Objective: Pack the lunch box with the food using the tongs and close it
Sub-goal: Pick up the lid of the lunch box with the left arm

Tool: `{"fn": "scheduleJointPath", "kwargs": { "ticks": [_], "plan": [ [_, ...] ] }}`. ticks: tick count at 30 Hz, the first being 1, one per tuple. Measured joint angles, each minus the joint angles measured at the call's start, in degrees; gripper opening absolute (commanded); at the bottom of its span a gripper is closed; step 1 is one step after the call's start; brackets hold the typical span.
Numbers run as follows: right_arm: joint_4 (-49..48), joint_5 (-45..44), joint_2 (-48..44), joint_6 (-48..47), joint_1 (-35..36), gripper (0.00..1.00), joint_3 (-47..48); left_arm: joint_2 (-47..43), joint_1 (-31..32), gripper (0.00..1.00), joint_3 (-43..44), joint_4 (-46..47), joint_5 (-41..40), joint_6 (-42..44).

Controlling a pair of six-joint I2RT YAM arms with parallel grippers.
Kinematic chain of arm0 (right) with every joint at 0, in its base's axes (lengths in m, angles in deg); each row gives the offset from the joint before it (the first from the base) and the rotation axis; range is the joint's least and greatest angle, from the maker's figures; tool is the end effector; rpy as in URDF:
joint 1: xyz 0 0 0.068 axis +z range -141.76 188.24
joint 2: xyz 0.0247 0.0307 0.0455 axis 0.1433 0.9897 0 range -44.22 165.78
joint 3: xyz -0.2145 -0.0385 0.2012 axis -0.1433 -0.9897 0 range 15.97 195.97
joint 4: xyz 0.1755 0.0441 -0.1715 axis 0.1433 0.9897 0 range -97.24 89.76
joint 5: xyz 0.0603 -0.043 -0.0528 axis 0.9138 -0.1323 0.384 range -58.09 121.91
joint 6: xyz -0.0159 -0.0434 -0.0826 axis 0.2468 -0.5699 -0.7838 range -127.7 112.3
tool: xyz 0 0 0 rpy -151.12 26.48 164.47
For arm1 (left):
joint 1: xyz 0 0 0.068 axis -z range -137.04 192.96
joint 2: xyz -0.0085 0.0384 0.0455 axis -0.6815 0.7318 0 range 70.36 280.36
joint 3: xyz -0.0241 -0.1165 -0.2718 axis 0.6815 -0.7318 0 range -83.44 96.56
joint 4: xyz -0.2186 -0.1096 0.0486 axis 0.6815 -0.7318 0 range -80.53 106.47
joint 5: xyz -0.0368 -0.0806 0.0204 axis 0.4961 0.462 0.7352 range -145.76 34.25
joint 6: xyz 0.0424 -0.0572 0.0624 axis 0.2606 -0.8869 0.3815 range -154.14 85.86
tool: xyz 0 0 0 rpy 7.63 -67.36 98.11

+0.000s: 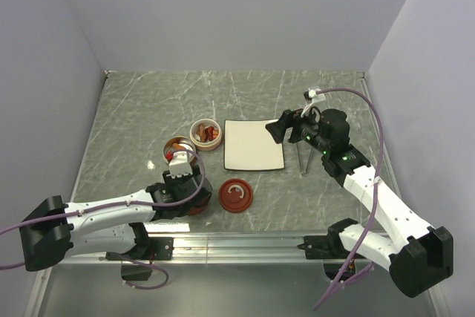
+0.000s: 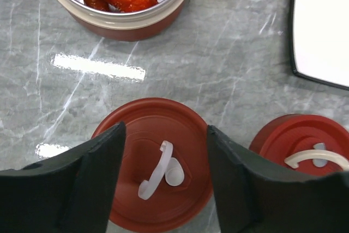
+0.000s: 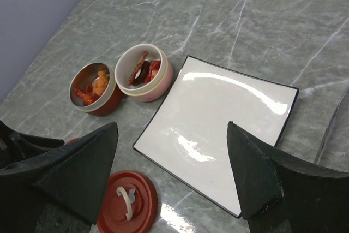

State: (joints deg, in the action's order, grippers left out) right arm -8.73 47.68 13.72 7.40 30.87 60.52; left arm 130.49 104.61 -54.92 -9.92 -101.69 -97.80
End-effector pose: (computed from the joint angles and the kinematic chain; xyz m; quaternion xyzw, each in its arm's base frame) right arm 0.2306 0.1213 0.3304 -0.1368 0.7618 0.3026 0.5562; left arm 0.1376 -0.1258 0.1800 -0.1231 0.8831 -0.0530 0.4497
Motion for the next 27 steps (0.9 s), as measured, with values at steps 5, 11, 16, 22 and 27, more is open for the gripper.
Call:
{"fn": "scheduleJointPath", "kwargs": {
  "ticks": [5,11,16,22,27],
  "plan": [
    [0.0,0.0,0.0,0.0,0.0,0.87,0.0,0.6,-1.7,0.59,-0.3,0.6,2.1,1.1],
    [0.0,0.0,0.0,0.0,0.0,0.87,0.0,2.9,-2.3,0.54,-0.3,0.6,4.3,1.4],
    [0.0,-0.1,0.0,0.0,0.0,0.87,0.0,6.1,-2.3,0.51,-0.3,0.4,6.0,1.5],
    [-0.1,-0.1,0.1,0.0,0.0,0.87,0.0,7.2,-2.3,0.43,0.4,0.3,6.1,1.5],
    [-0.2,-0.2,0.8,0.0,0.0,0.87,0.0,7.2,-2.3,0.28,0.7,0.2,6.9,1.5]
  ]
}}
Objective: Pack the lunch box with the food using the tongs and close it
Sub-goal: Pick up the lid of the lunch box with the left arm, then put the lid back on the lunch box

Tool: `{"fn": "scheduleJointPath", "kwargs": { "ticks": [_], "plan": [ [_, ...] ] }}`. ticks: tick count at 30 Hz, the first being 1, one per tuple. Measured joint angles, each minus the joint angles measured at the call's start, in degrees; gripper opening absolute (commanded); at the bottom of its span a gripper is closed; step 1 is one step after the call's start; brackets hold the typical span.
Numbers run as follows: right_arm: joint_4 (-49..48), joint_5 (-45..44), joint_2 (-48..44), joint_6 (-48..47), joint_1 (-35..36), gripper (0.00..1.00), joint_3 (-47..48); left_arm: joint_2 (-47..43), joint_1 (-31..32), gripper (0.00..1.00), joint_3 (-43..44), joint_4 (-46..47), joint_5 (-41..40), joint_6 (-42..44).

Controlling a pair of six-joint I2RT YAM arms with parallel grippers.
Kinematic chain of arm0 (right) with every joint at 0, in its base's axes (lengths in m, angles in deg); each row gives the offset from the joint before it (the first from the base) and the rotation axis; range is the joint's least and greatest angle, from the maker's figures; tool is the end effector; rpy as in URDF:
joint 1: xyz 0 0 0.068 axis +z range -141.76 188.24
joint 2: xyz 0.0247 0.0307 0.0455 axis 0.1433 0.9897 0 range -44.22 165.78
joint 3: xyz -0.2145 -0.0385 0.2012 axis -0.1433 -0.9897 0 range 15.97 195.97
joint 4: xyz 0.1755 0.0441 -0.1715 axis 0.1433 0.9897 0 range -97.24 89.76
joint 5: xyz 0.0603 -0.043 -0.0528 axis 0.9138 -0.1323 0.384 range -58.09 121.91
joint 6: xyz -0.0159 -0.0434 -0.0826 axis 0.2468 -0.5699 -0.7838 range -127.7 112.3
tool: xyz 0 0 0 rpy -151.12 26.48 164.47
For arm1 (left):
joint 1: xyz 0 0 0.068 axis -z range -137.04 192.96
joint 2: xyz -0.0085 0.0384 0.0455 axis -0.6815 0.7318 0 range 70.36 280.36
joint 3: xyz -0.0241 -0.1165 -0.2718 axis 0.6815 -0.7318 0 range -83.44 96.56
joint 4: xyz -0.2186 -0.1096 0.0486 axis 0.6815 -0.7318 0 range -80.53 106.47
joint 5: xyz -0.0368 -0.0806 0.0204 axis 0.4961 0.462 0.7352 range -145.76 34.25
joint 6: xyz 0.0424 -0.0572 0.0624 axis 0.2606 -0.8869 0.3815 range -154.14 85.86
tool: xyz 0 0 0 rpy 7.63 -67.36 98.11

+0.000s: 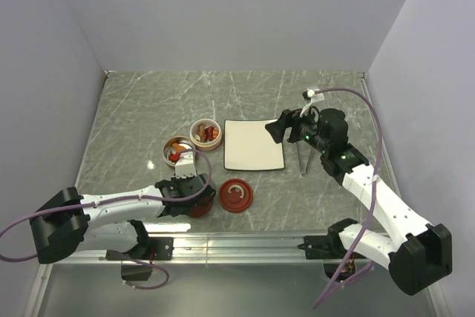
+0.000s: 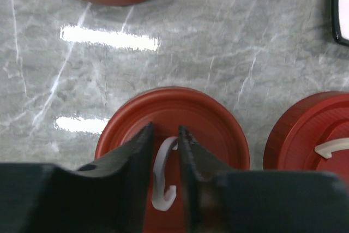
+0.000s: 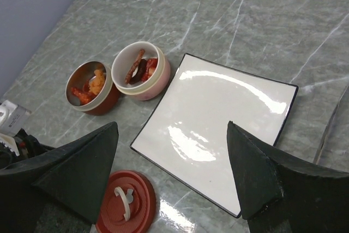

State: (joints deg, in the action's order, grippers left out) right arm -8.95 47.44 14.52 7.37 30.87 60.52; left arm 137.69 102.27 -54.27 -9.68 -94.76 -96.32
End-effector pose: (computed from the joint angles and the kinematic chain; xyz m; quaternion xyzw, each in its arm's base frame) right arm 0.2337 0.1222 0.3276 -0.1354 0.7653 0.3001 0.5531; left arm 0.1428 -0.1352 0.1570 -0.0972 0.9169 -0.0236 0.3863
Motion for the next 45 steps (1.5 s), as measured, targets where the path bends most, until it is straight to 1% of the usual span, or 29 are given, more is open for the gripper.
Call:
{"fn": "scheduleJointPath", "kwargs": {
  "ticks": [2,3,4,5,7,8,17,23,29,33,37,41,45],
  "plan": [
    [0.0,0.0,0.3,0.0,0.0,0.87,0.0,0.0,0.0,0.24,0.0,-0.3,0.8,0.0],
    [0.0,0.0,0.5,0.0,0.0,0.87,0.0,0.0,0.0,0.17,0.0,-0.3,1.1,0.0],
    [0.0,0.0,0.6,0.0,0.0,0.87,0.0,0.0,0.0,0.14,0.0,-0.3,1.3,-0.1],
    [0.0,-0.1,0.7,0.0,0.0,0.87,0.0,-0.1,0.0,0.07,0.0,-0.3,1.5,0.0],
    [0.0,-0.1,1.0,0.0,0.0,0.87,0.0,-0.1,0.0,0.01,0.2,-0.7,1.6,0.1],
    [0.0,-0.1,1.2,0.0,0.0,0.87,0.0,-0.1,0.0,0.00,0.4,-1.2,1.6,0.1],
    [0.0,-1.0,2.6,-0.3,0.0,0.87,0.0,-1.9,0.0,0.00,3.4,-2.8,0.2,2.2],
    [-0.1,-1.1,3.6,-0.7,0.0,0.87,0.0,-2.7,-0.9,0.00,7.7,-2.1,-1.9,6.9],
    [0.1,-1.6,5.0,-1.4,0.0,0.87,0.3,-2.6,-8.2,0.00,10.4,3.7,-0.3,15.4],
    [0.1,-2.0,6.4,-1.8,0.0,0.87,1.4,0.3,-12.9,0.00,14.3,7.9,2.3,21.2],
    [0.3,-2.2,8.6,-2.5,0.0,0.87,3.5,5.0,-18.6,0.00,19.5,12.7,6.8,26.4],
    [0.5,-2.5,10.5,-3.1,0.0,0.87,5.6,11.8,-24.5,0.00,26.0,16.3,12.5,30.4],
    [0.7,-3.0,11.9,-3.7,0.0,0.87,7.2,18.4,-28.1,0.00,31.1,18.8,17.3,33.1]
  ]
}}
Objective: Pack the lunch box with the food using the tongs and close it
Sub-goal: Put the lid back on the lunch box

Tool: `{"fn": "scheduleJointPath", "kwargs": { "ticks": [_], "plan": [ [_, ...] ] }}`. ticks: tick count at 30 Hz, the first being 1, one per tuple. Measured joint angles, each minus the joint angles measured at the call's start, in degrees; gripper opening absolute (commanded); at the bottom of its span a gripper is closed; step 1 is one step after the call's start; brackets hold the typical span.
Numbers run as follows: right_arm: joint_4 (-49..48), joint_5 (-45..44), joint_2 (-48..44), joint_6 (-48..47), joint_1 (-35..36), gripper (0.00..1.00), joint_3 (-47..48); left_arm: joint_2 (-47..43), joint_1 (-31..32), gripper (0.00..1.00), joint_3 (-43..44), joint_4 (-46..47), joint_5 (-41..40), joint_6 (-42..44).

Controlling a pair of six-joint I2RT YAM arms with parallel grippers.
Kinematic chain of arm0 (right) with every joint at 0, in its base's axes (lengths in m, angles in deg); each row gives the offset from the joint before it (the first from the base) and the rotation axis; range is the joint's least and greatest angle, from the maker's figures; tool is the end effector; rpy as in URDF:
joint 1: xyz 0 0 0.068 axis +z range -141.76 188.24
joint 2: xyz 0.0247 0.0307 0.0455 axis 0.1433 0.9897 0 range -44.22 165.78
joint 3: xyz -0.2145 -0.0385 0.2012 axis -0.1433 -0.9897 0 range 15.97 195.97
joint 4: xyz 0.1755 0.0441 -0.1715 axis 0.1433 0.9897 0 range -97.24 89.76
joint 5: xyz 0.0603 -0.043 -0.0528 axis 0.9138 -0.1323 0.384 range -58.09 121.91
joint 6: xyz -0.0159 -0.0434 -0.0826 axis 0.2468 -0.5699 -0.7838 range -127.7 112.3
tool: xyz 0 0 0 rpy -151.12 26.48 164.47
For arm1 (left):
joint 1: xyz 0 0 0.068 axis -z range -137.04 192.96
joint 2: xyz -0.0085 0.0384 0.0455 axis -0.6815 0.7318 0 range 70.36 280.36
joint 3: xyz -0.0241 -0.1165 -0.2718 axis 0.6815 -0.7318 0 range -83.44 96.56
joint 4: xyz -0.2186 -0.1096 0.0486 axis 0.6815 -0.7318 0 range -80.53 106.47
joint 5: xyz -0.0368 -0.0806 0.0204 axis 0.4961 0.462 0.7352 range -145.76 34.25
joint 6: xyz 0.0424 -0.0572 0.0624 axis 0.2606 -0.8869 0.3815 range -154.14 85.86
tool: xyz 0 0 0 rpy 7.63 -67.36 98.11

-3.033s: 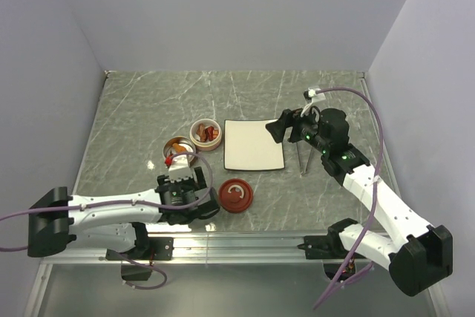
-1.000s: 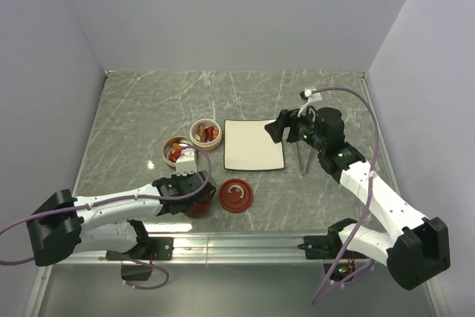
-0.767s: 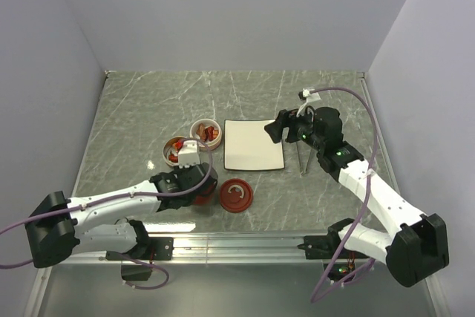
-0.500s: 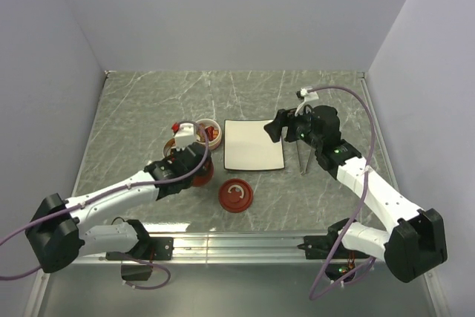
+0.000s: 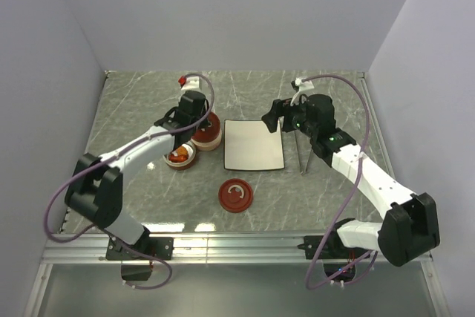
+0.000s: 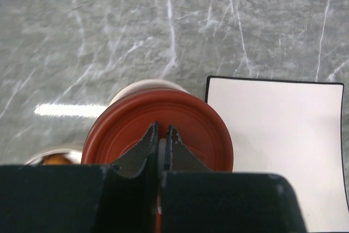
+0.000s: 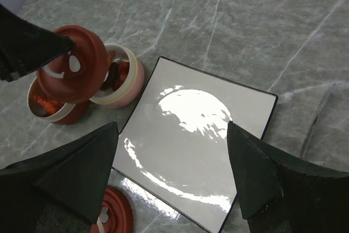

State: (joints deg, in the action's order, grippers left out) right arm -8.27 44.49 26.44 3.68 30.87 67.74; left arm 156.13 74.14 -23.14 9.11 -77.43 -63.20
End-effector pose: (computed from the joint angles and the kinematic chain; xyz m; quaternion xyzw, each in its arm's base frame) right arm 0.2821 0.1377 0.3191 -0.1430 0.7932 0.2558 0.5339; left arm 0.3269 -0.1609 0.2725 -0.0740 0.8640 -0.0929 0.4893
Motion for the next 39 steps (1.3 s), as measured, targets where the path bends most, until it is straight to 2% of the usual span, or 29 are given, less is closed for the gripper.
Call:
{"fn": "scheduleJointPath", "kwargs": {
  "ticks": [7,20,39],
  "plan": [
    [0.6,-1.2,0.8,-0.8,0.0,0.87,0.7,8.3,-3.1,0.00,4.8,0.7,5.8,2.0],
    [1.6,-1.8,3.8,-1.0,0.0,0.88,1.8,10.0,-7.0,0.00,4.6,2.5,11.6,2.0],
    [1.7,-2.1,3.9,-1.0,0.0,0.88,1.8,12.4,-7.1,0.00,2.3,5.1,15.9,2.0]
  ]
}}
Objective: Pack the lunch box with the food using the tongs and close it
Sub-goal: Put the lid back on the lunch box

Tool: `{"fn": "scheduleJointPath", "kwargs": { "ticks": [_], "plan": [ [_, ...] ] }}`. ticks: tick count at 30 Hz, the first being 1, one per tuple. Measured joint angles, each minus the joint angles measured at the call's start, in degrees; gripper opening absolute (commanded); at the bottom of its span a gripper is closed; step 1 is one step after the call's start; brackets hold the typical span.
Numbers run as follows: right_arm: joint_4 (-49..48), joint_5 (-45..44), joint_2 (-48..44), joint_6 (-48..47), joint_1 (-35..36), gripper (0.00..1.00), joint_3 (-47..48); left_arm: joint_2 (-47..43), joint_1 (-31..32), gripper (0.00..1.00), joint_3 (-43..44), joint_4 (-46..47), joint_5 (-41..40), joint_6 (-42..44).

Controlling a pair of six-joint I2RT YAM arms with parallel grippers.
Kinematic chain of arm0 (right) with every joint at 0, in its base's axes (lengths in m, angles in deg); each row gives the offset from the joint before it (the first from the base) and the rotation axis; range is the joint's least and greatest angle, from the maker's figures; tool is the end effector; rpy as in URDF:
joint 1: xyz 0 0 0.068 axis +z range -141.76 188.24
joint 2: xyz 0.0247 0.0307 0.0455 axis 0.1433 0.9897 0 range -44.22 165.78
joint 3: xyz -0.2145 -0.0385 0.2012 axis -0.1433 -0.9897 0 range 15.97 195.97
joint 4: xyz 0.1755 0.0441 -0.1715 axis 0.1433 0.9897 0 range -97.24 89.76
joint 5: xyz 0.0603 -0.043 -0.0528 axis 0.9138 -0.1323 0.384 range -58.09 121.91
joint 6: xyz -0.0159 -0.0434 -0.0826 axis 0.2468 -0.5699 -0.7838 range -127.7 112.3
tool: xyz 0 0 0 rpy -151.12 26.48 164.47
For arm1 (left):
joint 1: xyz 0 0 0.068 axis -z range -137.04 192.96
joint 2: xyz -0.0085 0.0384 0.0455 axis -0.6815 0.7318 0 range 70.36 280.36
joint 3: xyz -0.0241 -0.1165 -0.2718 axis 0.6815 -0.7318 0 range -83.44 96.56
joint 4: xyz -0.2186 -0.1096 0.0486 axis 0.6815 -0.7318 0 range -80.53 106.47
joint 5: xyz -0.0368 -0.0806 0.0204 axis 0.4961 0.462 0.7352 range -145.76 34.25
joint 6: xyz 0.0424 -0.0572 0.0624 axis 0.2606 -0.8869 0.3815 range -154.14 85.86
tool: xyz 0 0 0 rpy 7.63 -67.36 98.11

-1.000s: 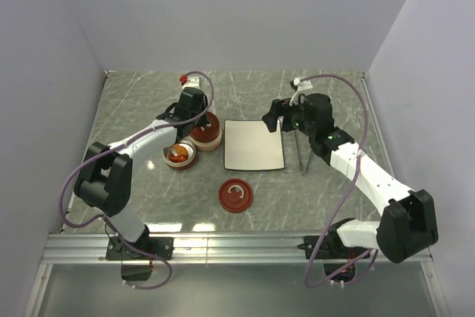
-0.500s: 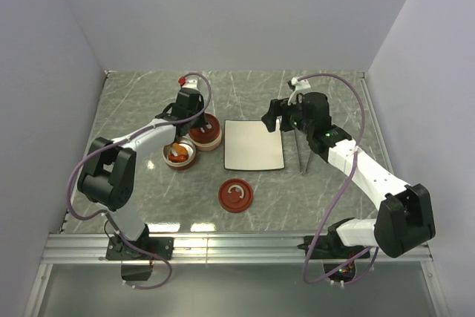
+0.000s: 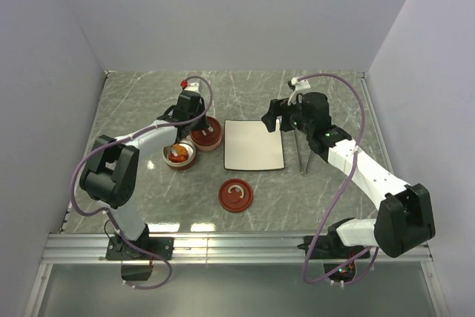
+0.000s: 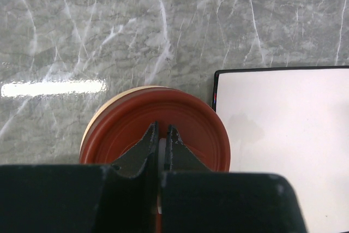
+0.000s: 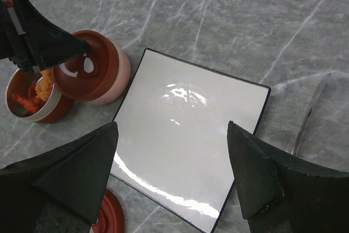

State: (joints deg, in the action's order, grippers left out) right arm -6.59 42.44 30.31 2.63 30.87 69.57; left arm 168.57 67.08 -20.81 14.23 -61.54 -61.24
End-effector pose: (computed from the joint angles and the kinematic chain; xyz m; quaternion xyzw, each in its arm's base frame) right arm 0.2970 0.1407 0.3066 -0.1396 0.8132 0.2316 0.5154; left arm 0.3782 -0.1600 0.2153 -0.0455 0.8961 -0.1489 0.4156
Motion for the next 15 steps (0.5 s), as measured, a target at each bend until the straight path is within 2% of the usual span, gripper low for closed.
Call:
{"fn": "scheduleJointPath", "kwargs": {
  "ticks": [15],
  "plan": [
    [0.0,-0.1,0.4,0.0,0.0,0.88,0.0,1.1,-0.1,0.00,0.1,1.0,0.1,0.0]
  ]
}}
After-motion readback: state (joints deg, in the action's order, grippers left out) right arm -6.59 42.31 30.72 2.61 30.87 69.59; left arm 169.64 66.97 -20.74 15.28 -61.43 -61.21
